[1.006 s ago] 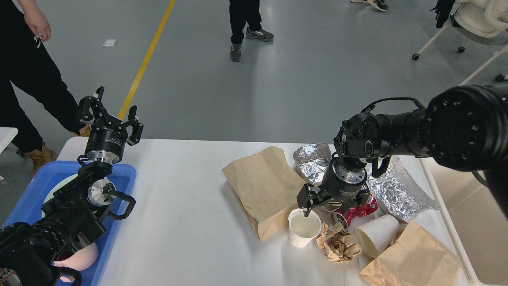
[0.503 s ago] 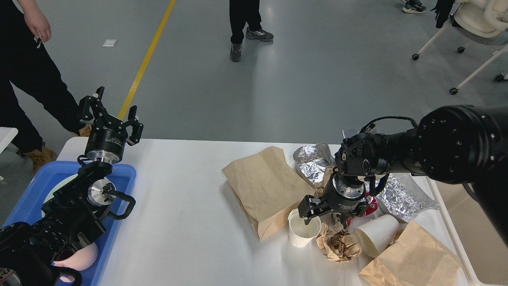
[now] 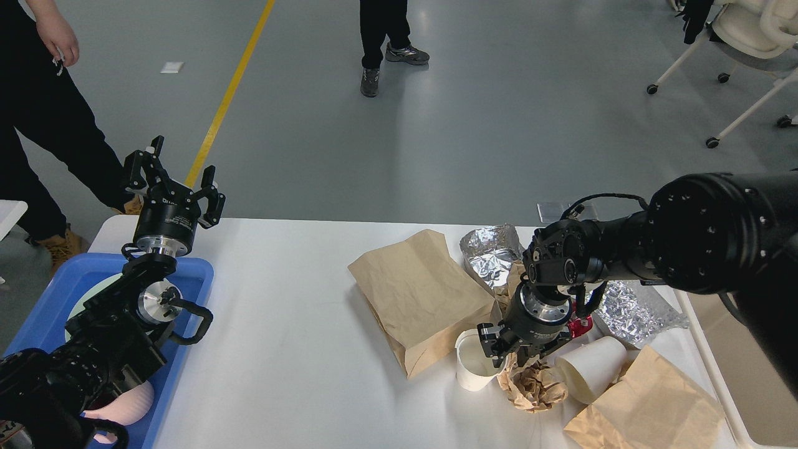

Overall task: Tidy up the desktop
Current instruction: 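Close the right gripper on the white paper cup, then lift the cup with crumpled paper and carry it toward the white bin, then lower the cup into the white bin and open the right gripper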

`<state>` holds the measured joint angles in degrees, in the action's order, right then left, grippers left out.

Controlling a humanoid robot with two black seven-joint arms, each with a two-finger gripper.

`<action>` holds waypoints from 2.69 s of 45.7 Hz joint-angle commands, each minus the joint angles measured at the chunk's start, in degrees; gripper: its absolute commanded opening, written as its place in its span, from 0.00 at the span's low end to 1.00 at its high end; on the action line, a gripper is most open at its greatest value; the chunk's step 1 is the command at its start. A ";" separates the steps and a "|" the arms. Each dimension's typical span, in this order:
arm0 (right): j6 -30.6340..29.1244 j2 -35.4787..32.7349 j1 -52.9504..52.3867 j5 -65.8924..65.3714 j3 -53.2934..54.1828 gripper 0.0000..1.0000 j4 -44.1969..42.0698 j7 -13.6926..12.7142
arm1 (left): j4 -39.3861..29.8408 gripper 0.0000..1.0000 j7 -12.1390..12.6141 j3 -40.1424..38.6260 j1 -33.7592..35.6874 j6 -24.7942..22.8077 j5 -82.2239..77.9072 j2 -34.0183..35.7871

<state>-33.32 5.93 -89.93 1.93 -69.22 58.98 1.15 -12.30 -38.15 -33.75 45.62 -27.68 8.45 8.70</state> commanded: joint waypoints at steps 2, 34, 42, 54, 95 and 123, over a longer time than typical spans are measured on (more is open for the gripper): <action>0.00 -0.22 -0.24 0.00 0.49 0.00 0.00 -0.01 | 0.00 0.96 0.01 0.00 0.00 0.00 -0.02 0.00; -16.51 -19.81 -24.66 -0.26 7.52 0.00 7.73 0.34 | 0.00 0.96 -0.08 0.00 0.00 0.00 0.07 0.00; -21.68 -25.35 -33.28 -1.05 7.52 0.00 7.38 0.26 | 0.00 0.96 0.01 0.00 0.00 0.00 -0.02 0.00; -21.68 -30.18 -41.46 -2.37 7.43 0.00 7.29 0.08 | 0.00 0.96 0.01 0.00 0.00 0.00 0.07 0.00; -21.68 -39.59 -31.53 -9.31 2.16 0.00 -0.44 -0.10 | 0.00 0.96 0.01 0.00 0.00 0.00 -0.02 0.00; -21.68 -40.38 -25.73 -9.22 2.69 0.00 -0.27 -0.01 | 0.00 0.96 0.01 0.00 0.00 0.00 0.07 0.00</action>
<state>-55.00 -34.54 -116.06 -7.25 -66.59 58.76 1.14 -12.31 -38.14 -33.75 45.62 -27.69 8.49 8.70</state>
